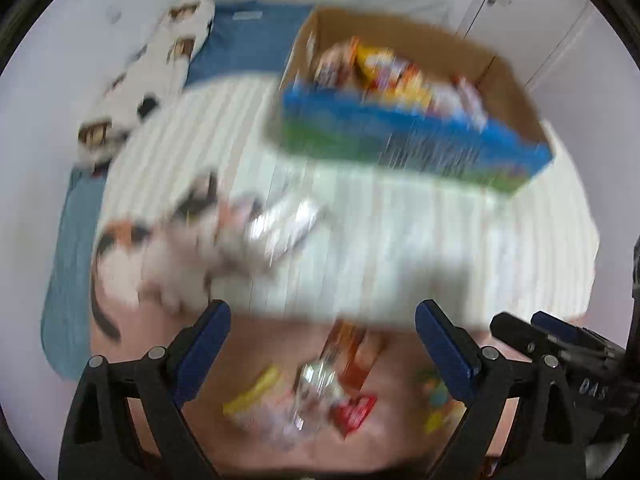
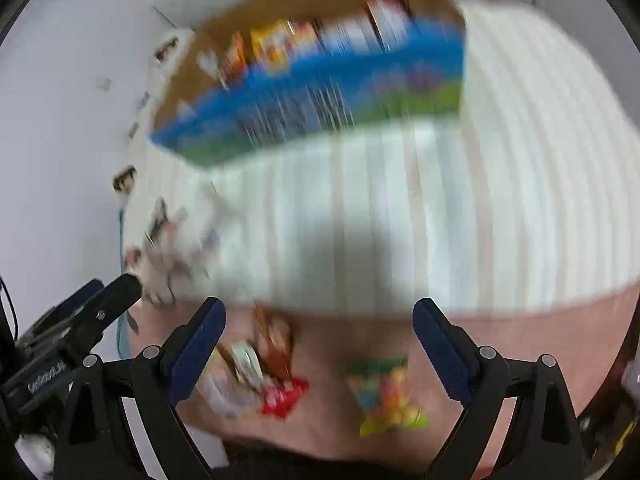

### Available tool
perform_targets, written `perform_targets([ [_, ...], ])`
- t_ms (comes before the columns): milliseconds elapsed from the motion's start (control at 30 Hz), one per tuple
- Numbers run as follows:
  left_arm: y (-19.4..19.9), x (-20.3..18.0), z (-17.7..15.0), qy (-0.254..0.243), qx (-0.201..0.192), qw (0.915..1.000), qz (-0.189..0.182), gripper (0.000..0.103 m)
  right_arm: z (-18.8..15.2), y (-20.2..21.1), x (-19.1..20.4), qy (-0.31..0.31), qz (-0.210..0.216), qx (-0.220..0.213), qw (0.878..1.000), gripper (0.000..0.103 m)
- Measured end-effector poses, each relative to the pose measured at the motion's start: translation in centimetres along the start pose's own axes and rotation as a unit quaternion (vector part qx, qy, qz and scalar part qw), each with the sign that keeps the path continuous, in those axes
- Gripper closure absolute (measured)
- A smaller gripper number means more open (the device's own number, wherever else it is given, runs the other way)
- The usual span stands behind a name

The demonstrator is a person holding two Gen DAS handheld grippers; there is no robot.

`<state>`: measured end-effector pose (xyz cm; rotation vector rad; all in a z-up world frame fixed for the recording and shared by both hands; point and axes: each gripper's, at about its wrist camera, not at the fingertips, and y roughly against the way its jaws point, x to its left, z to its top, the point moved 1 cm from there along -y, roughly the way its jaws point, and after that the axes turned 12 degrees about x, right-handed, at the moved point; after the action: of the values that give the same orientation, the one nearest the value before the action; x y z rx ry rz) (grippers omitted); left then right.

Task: Organize snacks
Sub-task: 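Lift both tools out of the box and move back toward the snacks, then grasp the clear printed bread bag with left tool while right tool grasps candy-ball bag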

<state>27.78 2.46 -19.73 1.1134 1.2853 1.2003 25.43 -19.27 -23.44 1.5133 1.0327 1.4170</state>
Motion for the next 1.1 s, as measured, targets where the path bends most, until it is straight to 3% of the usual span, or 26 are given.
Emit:
perform_targets([
  [167, -5.0, 3.8, -4.8, 0.054, 0.081, 0.9949, -0.026, 0.008, -3.6, -5.3, -2.3, -0.033, -0.004, 0.051, 0.998, 0.006],
  [333, -10.0, 7.3, -9.0, 0.142, 0.161, 0.9741, -0.072, 0.009, -5.8, -9.0, -3.6, -0.054, -0.003, 0.071, 0.996, 0.006],
  [500, -14.3, 7.7, -10.0, 0.181, 0.209, 0.9554, -0.103, 0.009, -7.1, -11.2, -3.7, -0.058, -0.021, 0.079, 0.995, 0.006],
  [533, -14.8, 7.7, -10.0, 0.187, 0.211, 0.9532, -0.110, 0.011, -7.3, -11.7, -3.6, -0.056, -0.030, 0.077, 0.995, 0.006],
  [567, -15.2, 7.6, -9.9, 0.192, 0.210, 0.9517, -0.115, 0.020, -7.5, -12.0, -3.6, -0.057, -0.035, 0.077, 0.995, 0.006],
  [633, -15.9, 7.2, -9.4, 0.194, 0.200, 0.9536, -0.115, 0.033, -7.7, -12.6, -3.8, -0.062, -0.038, 0.079, 0.994, 0.006],
  [700, -15.8, 6.3, -8.8, 0.173, 0.184, 0.9623, -0.101, 0.050, -7.9, -13.2, -4.0, -0.067, -0.048, 0.078, 0.994, 0.007],
  [733, -15.8, 5.6, -8.5, 0.157, 0.179, 0.9672, -0.087, 0.051, -8.1, -13.4, -4.2, -0.069, -0.050, 0.077, 0.993, 0.007],
  [900, -15.2, 2.0, -7.1, 0.050, 0.144, 0.9882, -0.015, 0.052, -8.9, -13.8, -5.5, -0.081, -0.059, 0.060, 0.993, 0.031],
  [967, -15.2, 0.9, -6.7, 0.018, 0.134, 0.9907, 0.008, 0.052, -9.1, -13.7, -5.6, -0.075, -0.055, 0.051, 0.994, 0.040],
  [1100, -14.8, -0.8, -6.1, -0.029, 0.107, 0.9926, 0.050, 0.050, -9.5, -13.3, -5.9, -0.086, -0.036, 0.035, 0.995, 0.041],
])
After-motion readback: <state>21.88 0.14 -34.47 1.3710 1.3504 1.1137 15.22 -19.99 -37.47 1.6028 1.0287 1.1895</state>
